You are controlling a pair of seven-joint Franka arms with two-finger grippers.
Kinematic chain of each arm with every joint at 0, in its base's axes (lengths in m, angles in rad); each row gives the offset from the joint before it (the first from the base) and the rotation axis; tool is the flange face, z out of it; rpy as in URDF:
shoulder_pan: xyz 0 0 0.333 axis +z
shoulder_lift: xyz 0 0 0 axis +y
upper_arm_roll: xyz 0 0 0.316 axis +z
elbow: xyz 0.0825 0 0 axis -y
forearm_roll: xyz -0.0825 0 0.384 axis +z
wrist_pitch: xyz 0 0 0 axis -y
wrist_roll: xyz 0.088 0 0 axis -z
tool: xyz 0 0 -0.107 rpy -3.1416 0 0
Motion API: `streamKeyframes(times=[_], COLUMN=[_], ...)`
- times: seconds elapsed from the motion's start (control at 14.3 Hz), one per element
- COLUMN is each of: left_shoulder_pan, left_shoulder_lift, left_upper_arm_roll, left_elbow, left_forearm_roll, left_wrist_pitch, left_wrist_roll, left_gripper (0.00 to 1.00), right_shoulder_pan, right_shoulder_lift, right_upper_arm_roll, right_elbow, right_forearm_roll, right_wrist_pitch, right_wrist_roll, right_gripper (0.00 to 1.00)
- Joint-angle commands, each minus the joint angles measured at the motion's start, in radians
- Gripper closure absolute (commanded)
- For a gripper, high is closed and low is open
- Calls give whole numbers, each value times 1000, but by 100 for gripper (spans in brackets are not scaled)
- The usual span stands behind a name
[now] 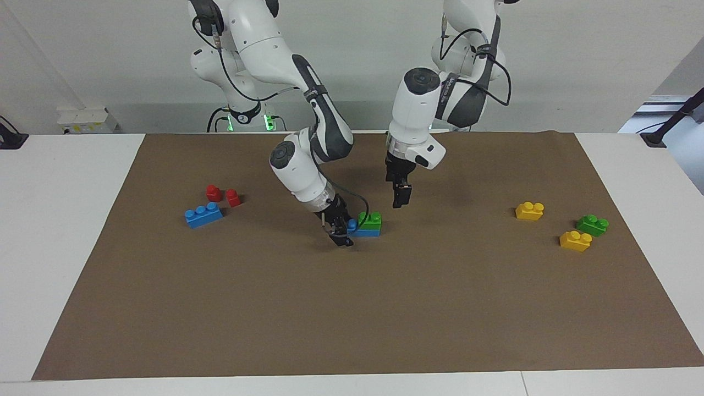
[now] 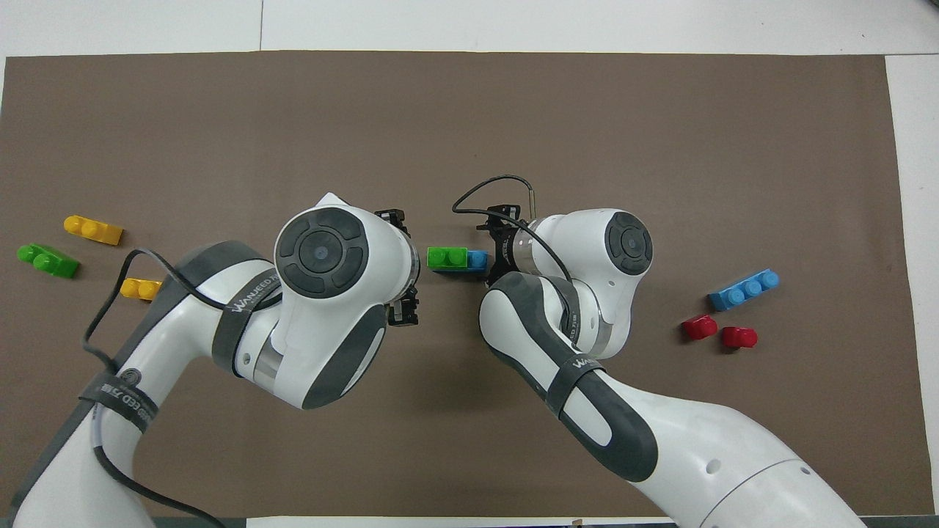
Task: Remove green block with left arm and hold with right
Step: 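Close the right gripper on the blue brick while the left gripper approaches, then grasp the green brick with the left gripper while the right gripper holds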
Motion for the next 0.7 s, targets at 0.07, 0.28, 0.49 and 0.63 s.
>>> streamKeyframes(times=[0.07, 0.28, 0.49, 0.63], left_shoulder_pan=[-57, -80, -94, -96], left_shoulder_lift=[13, 46, 96, 116], left_upper_arm_roll=[17, 18, 18, 17], left_elbow=[-18, -18, -6, -9], left_forearm_roll=[3, 13, 53, 64], left_wrist_pitch=[54, 96, 113, 132], left_wrist_roll=[-91, -148, -200, -205], left_gripper=[0, 0, 0, 0], right_shoulder_pan=[7, 9, 9, 9], right_shoulder_lift=[-5, -5, -5, -4], right_upper_arm_roll=[-3, -3, -3, -3], right_elbow=[-26, -26, -26, -26], right_forearm_roll=[42, 46, 80, 82], right_wrist_pitch=[36, 38, 41, 41], right_wrist_roll=[4, 1, -1, -2], right_gripper=[89, 100, 100, 100])
